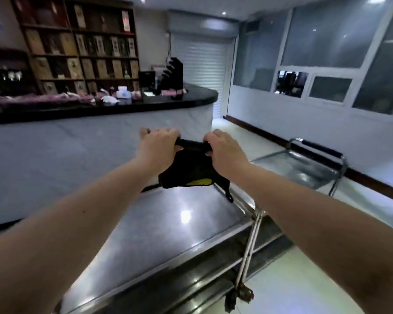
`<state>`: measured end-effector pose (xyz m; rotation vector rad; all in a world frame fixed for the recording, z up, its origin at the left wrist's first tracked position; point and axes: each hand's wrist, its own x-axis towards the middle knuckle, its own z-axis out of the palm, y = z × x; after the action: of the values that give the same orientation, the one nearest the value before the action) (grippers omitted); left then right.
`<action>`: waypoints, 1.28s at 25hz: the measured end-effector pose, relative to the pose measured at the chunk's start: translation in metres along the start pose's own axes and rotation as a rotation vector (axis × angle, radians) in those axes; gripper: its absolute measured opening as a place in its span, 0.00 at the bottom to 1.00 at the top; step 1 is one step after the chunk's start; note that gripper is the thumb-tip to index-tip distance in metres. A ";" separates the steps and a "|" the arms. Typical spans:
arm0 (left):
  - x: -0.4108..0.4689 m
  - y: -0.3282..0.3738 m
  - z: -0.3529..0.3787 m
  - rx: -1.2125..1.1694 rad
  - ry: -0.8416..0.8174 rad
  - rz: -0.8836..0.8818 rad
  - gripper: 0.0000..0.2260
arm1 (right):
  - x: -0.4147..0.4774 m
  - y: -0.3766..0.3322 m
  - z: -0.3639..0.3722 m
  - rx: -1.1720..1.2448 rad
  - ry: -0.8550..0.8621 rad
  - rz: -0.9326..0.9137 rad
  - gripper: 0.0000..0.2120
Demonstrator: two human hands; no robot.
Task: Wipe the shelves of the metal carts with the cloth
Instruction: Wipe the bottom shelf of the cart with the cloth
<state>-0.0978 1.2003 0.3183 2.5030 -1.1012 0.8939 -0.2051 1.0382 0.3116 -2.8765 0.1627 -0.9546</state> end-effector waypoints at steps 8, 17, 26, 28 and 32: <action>0.149 0.043 -0.083 0.004 0.289 0.133 0.09 | 0.102 0.043 -0.139 -0.175 0.264 0.110 0.10; 0.237 0.183 -0.026 -0.077 0.354 0.289 0.11 | 0.085 0.198 -0.210 -0.219 0.264 0.158 0.08; 0.343 0.398 0.126 -0.044 0.209 0.380 0.11 | 0.050 0.484 -0.207 -0.537 0.165 0.007 0.07; 0.368 0.440 0.164 -0.061 0.170 0.364 0.11 | 0.050 0.545 -0.197 -0.456 0.179 0.076 0.07; 0.400 0.491 0.242 -0.111 0.054 0.329 0.13 | 0.056 0.642 -0.155 -0.276 0.212 0.214 0.07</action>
<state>-0.1457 0.5273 0.3799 2.2323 -1.5282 0.9458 -0.2970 0.3859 0.3817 -2.9059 0.6537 -1.2790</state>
